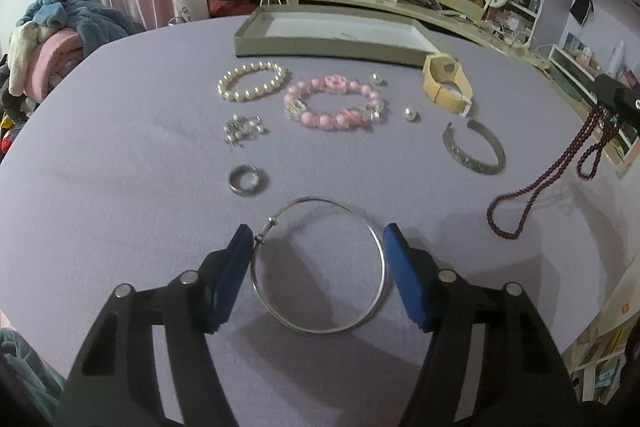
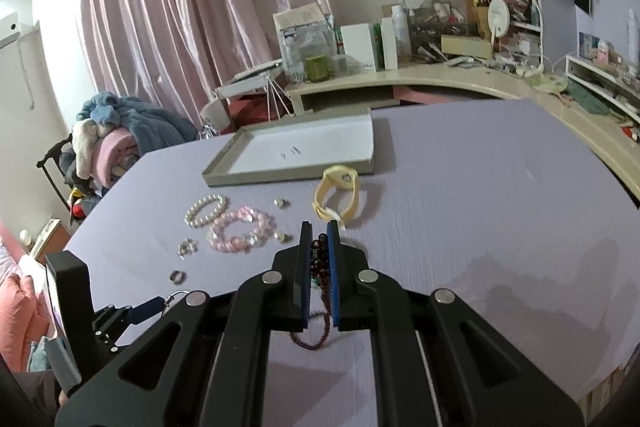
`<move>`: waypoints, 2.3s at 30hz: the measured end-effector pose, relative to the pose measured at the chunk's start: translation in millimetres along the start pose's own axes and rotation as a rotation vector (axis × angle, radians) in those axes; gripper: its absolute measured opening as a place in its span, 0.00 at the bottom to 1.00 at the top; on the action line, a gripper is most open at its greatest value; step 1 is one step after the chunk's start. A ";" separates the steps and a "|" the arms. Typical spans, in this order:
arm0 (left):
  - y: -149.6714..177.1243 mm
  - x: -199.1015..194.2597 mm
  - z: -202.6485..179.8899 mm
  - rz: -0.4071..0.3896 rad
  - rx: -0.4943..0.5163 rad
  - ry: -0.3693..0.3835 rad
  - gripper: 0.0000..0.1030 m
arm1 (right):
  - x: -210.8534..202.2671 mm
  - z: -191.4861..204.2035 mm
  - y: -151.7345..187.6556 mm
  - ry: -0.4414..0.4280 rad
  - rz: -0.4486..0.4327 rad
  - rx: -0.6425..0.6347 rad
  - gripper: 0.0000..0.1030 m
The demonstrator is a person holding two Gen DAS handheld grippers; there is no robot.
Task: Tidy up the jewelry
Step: 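Grasp the thin silver bangle with the left tool while the right tool holds the necklace, then carry both pieces into the white tray and open both tools to release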
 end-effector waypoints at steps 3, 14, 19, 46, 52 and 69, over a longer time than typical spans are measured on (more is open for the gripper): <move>-6.3 -7.3 4.2 -0.017 0.007 -0.001 0.64 | -2.9 5.1 -14.4 -0.016 -0.017 -0.005 0.07; -38.6 -25.3 21.1 -0.045 0.008 0.018 0.64 | -5.8 24.4 -65.9 -0.042 -0.079 -0.051 0.07; -72.9 -32.6 33.1 -0.092 0.035 0.003 0.64 | 1.4 31.4 -97.1 -0.050 -0.113 -0.067 0.07; -311.6 67.2 23.5 -0.186 0.119 0.153 0.64 | 172.4 3.0 -206.5 0.001 -0.030 0.005 0.07; -315.4 114.1 12.8 -0.139 0.132 0.166 0.64 | 227.1 -20.4 -188.6 0.018 0.074 0.022 0.07; -308.9 189.5 2.6 -0.029 0.144 0.173 0.64 | 257.2 -63.1 -155.9 0.033 0.186 0.155 0.40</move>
Point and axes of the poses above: each gripper's, at about its wrist camera, not at the fingertips, and x roughly the way its jaws point, z to its left, y to its underside, the point moved 5 cm from there along x, roughly the way its jaws point, and after that the axes turned 7 degrees about -y, right-handed, at the moved point
